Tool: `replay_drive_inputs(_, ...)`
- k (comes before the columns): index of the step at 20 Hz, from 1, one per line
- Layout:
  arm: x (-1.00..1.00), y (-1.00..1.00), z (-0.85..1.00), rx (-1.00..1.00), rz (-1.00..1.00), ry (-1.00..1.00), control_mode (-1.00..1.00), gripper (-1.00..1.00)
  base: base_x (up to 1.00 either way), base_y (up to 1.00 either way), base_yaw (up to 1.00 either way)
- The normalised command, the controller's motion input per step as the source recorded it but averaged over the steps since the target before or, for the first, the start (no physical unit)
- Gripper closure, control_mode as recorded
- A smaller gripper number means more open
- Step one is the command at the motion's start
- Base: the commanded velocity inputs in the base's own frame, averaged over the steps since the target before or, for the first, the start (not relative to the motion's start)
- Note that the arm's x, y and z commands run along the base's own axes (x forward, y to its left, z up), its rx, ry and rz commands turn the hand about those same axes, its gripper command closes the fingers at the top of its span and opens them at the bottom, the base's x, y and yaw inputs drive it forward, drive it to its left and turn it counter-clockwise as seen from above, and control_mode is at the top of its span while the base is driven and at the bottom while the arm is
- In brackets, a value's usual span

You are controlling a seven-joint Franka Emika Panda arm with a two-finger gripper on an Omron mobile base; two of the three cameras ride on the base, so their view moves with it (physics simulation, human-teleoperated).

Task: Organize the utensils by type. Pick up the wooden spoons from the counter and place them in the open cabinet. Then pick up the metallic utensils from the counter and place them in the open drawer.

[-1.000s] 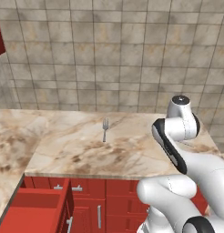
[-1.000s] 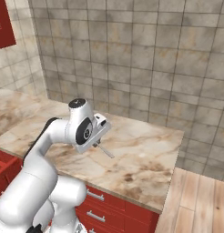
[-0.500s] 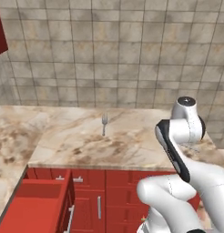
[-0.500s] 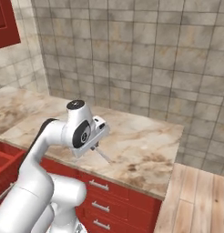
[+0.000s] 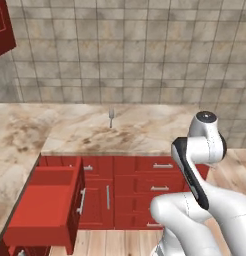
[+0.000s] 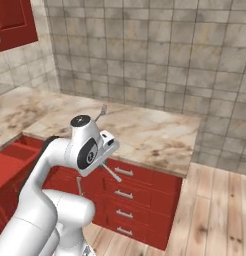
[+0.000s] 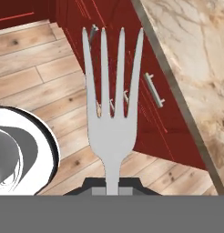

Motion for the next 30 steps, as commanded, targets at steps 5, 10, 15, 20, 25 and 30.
replay_drive_inputs(5,0.00,0.00,0.00,0.00,0.00,0.00,1.00,1.00,-0.59,0.29,-0.01)
replay_drive_inputs(10,0.00,0.00,0.00,0.00,0.00,0.00,1.00,1.00,-0.51,0.38,0.00)
replay_drive_inputs(15,0.00,0.00,0.00,0.00,0.00,0.00,1.00,1.00,-0.22,0.53,0.00)
replay_drive_inputs(20,0.00,0.00,0.00,0.00,0.00,0.00,1.00,1.00,-0.02,0.59,0.00)
replay_drive_inputs(25,0.00,0.00,0.00,0.00,0.00,0.00,1.00,1.00,0.00,0.61,0.00)
replay_drive_inputs(30,0.00,0.00,0.00,0.00,0.00,0.00,1.00,1.00,-0.17,0.52,-0.03)
